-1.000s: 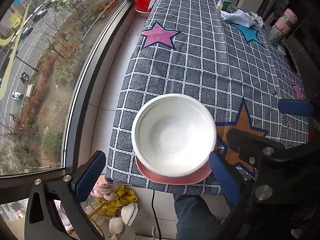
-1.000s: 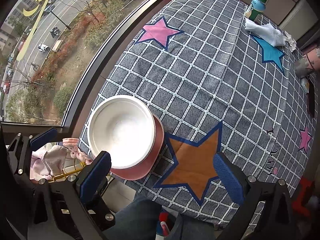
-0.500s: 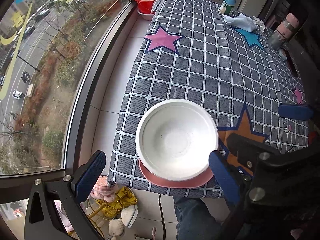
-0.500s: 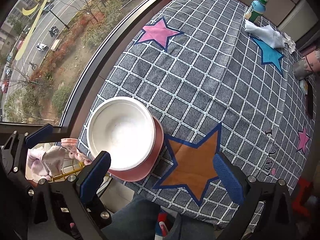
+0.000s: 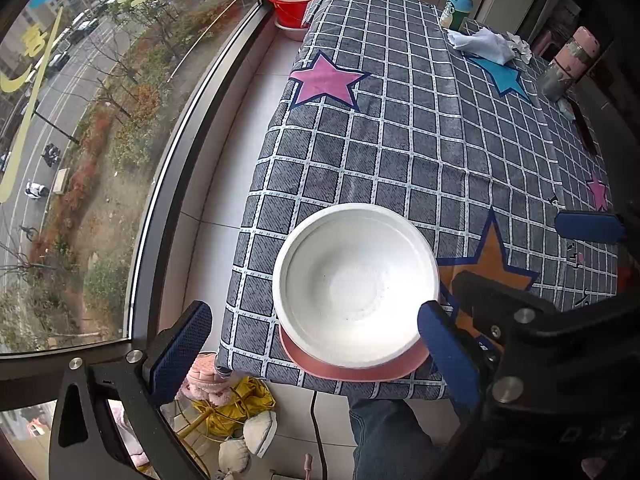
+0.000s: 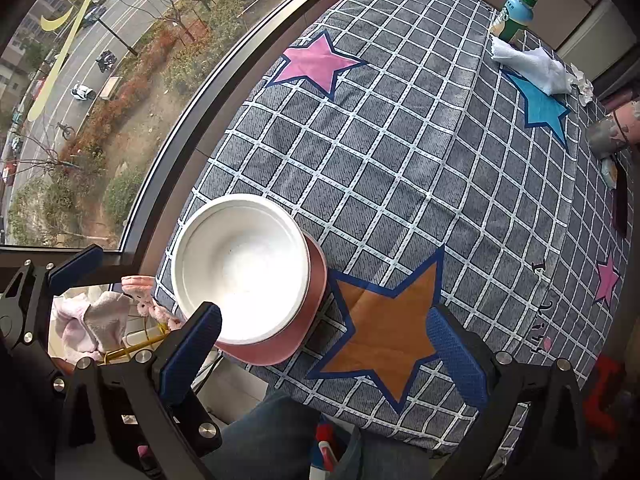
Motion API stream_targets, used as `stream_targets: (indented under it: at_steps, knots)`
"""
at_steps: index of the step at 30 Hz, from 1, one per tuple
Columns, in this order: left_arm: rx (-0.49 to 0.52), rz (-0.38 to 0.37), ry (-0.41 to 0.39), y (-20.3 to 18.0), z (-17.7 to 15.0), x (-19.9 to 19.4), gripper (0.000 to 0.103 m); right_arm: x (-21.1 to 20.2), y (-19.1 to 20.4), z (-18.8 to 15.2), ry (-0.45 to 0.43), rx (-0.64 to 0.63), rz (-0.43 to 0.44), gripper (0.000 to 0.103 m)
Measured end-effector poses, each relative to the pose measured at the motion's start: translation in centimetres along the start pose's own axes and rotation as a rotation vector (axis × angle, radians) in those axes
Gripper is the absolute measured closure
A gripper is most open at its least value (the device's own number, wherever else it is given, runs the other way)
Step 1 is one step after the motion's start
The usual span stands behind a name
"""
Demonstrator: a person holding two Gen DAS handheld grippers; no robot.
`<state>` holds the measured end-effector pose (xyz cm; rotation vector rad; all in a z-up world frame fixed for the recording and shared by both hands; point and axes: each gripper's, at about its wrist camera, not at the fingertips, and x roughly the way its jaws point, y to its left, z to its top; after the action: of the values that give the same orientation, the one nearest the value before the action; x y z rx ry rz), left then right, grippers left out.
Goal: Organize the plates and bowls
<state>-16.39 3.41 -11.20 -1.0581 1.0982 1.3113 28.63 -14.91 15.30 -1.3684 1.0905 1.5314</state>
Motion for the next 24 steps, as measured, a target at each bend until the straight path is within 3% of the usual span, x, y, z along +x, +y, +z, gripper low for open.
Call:
stream_targets:
  at_steps: [24]
  knots:
    - [0.030, 0.017, -0.008, -0.64, 0.99, -0.15, 0.000, -0.62, -0.76, 0.16, -0.017, 0.029, 0.014, 0.000]
